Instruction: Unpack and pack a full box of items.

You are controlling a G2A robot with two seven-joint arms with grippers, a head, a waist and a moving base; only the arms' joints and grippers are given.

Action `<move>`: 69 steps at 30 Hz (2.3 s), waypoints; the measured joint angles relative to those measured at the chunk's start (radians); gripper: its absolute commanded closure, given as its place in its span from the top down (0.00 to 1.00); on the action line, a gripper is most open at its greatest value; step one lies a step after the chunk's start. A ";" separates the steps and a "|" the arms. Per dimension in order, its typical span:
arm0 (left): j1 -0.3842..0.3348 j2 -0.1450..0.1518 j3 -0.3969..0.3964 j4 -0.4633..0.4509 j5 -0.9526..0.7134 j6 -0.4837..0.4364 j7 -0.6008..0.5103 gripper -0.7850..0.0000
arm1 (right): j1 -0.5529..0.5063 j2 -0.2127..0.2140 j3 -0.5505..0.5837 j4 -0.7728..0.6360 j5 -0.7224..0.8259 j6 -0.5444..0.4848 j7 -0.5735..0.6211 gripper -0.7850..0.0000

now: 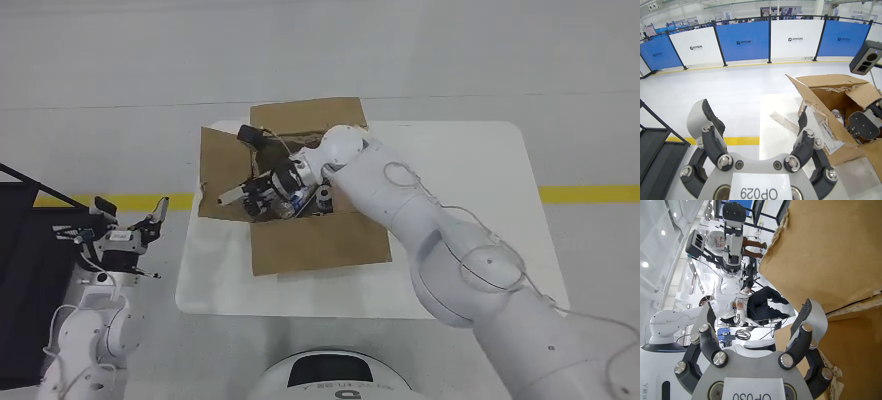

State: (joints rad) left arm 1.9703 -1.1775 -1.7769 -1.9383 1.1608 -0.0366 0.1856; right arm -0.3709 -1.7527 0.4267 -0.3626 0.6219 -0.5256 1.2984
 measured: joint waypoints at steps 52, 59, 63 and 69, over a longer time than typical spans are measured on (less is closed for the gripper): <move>-0.517 -0.108 0.550 0.275 0.673 0.525 -0.660 1.00 | -0.795 0.808 0.727 -0.878 -0.198 -0.487 -0.491 1.00; -0.606 -0.137 0.639 0.367 0.704 0.517 -0.718 1.00 | -0.825 0.820 0.748 -0.892 -0.189 -0.487 -0.491 1.00; -0.639 -0.149 0.653 0.393 0.643 0.477 -0.708 1.00 | -0.847 0.823 0.766 -0.901 -0.183 -0.487 -0.491 1.00; -0.656 -0.161 0.661 0.406 0.566 0.425 -0.643 1.00 | -0.868 0.823 0.785 -0.919 -0.188 -0.487 -0.491 1.00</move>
State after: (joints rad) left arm 1.3138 -1.3385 -1.1154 -1.5321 1.7272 0.3882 -0.4576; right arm -1.2388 -0.9300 1.2113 -1.2819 0.4340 -1.0123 0.8078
